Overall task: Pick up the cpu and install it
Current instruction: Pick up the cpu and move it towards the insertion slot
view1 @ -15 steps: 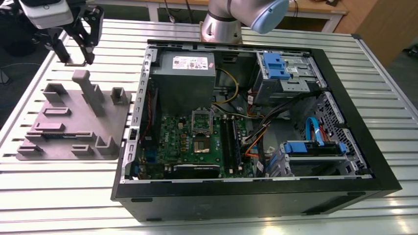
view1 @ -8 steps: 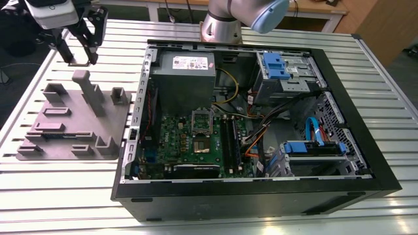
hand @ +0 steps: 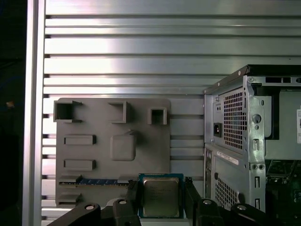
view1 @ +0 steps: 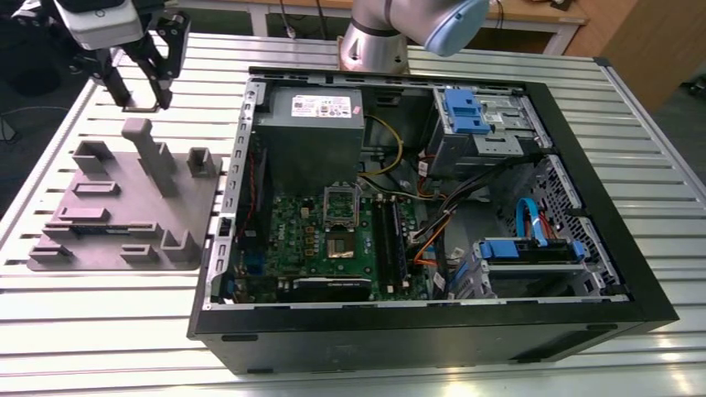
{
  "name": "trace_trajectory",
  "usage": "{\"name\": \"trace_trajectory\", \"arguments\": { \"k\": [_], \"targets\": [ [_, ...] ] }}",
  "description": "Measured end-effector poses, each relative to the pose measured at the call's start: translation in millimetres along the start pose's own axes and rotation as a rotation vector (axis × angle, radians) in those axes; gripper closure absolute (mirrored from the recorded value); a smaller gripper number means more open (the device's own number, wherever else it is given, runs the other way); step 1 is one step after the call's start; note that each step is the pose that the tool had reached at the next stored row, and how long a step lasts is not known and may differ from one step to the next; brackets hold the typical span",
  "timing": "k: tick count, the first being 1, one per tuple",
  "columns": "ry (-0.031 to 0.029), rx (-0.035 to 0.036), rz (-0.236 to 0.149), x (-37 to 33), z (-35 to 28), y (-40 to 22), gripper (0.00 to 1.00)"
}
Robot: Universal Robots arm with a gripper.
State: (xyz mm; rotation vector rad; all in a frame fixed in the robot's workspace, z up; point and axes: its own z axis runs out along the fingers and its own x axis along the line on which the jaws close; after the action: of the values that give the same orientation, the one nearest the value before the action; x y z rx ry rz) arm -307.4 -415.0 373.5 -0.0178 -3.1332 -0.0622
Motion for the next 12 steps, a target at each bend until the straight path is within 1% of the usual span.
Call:
{"name": "trace_trajectory", "arguments": {
  "k": [12],
  "targets": [
    [0.0000, 0.0000, 0.000, -10.3, 0.0, 0.1, 0.53]
  ]
}}
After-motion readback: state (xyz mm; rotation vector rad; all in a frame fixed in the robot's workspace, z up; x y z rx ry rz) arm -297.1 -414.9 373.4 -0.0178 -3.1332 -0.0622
